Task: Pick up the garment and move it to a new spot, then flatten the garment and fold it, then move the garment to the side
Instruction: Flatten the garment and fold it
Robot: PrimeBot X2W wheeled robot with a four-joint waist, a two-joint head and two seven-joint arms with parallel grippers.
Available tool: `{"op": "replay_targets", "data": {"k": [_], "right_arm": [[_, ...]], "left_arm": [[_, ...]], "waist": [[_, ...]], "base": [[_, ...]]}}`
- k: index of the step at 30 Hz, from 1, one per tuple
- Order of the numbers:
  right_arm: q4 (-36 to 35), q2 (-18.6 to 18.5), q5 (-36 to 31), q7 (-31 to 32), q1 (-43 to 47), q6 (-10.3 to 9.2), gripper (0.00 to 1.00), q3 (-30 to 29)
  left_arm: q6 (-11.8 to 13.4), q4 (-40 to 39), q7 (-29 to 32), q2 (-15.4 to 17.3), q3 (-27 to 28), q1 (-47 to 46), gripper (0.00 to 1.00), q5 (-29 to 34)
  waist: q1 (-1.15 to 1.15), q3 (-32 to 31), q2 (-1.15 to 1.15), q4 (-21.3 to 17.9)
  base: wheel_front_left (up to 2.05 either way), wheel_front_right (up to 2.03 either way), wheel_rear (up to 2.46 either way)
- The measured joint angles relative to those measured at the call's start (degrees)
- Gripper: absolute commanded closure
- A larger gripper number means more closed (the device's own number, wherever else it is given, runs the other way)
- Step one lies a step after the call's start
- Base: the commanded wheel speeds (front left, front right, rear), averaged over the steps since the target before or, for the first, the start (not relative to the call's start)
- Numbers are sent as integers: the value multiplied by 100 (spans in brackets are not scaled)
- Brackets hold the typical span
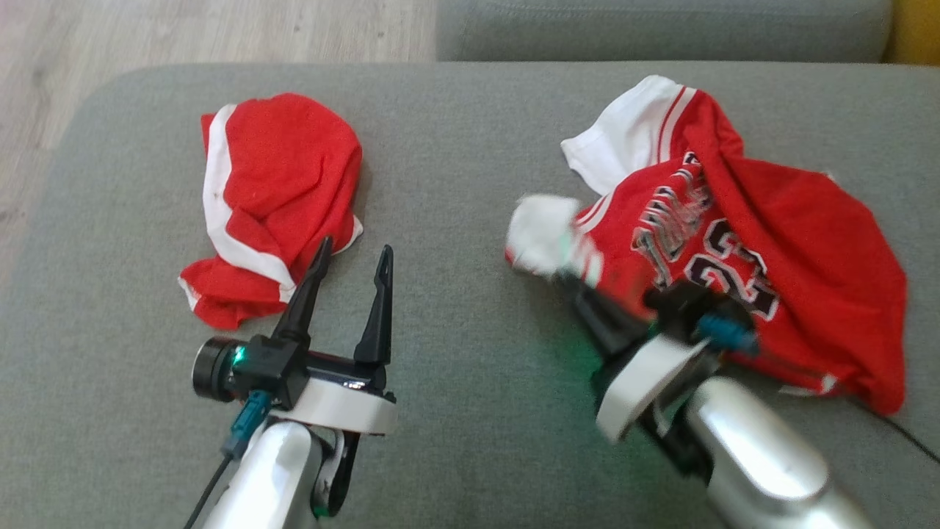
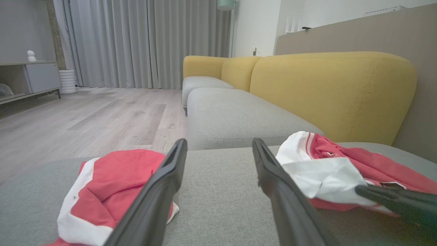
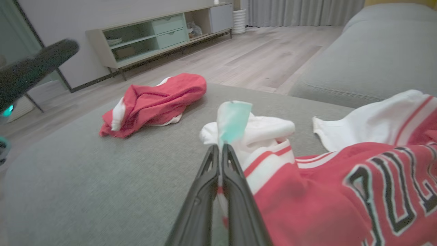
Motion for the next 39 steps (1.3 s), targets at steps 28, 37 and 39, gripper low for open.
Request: {"op": "replay_targets", "data": {"k": [28, 37, 39], "right_arm": [[-210, 193, -779, -689, 1065, 0, 0, -2519], [-526, 832, -1568, -668, 1868, 0, 0, -3822], [-588, 850, -1625, -549, 1727, 0, 0, -3997]], "left_arm": [[51, -5, 0, 16, 18, 193, 0, -1], [42, -52, 0, 7, 18, 192, 0, -1], [37, -56, 0, 5, 18, 185, 0, 8]], "waist": [[1, -272, 0, -500], [1, -26, 0, -614], [1, 49, 0, -607]], "base": [[0, 0, 0], [0, 0, 0], [0, 0, 0]]}}
